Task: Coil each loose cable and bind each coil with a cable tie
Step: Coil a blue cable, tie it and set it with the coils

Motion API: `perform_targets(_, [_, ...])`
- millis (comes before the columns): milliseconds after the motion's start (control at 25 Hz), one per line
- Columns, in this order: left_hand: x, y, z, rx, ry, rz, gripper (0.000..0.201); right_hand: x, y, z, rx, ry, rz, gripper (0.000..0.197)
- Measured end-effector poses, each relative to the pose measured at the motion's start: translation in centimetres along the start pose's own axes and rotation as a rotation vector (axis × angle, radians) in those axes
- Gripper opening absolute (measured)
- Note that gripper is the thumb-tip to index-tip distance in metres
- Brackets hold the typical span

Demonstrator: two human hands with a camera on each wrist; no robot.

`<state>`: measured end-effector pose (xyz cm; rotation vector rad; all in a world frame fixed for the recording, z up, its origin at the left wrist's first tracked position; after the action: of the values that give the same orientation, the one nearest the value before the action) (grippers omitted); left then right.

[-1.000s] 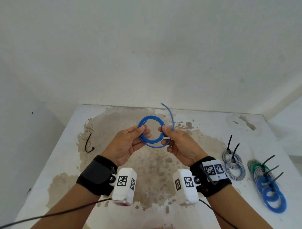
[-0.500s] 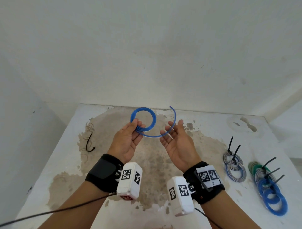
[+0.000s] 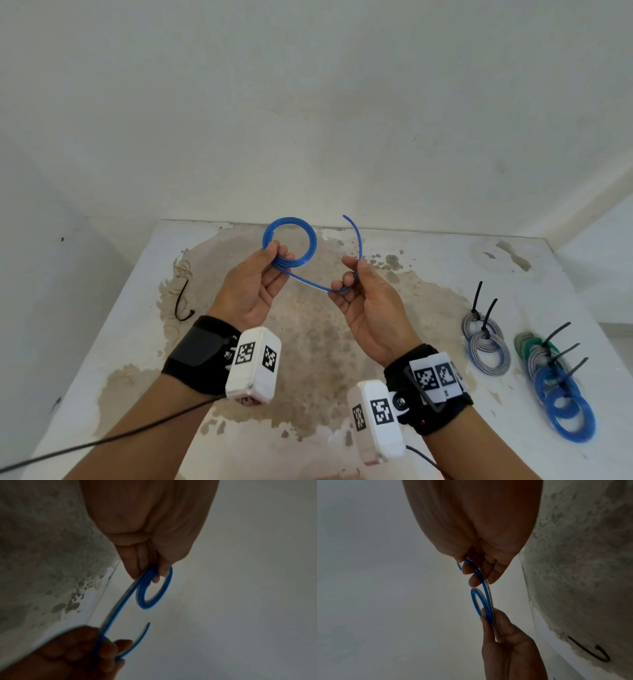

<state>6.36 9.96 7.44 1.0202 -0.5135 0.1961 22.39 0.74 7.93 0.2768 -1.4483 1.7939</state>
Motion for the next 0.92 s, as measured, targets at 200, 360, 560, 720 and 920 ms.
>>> perform_targets(200, [0.4, -1.3, 1.1, -0.014, -0.132, -0.164, 0.03, -1.2, -2.2, -1.6, -0.043, 0.008, 0.209, 0.031])
perform_targets(360, [0.9, -1.9, 1.7, -0.059, -0.205, -0.249, 0.035, -1.4, -2.5, -2.4, -0.068, 0.018, 0.387, 0.031])
perform_targets(560, [1.7, -2.0, 2.3, -0.116, -0.285, -0.464, 0.035, -0.2, -2.3, -1.8, -0.093, -0.119, 0.639, 0.028])
perform_targets(720, [1.9, -1.8, 2.5, -0.171, -0.315, -0.576, 0.036, -0.1, -2.0, -1.1, -0.044, -0.187, 0.721, 0.032])
perform_targets(920, [2.1, -1.7, 2.7, -0.216, -0.327, -0.63, 0.027, -0.4, -2.4, -0.7, -0.068, -0.212, 0.871, 0.026])
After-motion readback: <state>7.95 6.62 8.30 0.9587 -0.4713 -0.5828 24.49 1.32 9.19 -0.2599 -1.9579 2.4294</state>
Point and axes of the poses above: each hand's wrist, its own z-axis away from the middle knuckle, its own x-axis out of the palm, y = z × x, the point moved 9 cm from there along -z, towards the middle knuckle, and after that the axes turned 1 degree about -y, right-handed, at the moved point
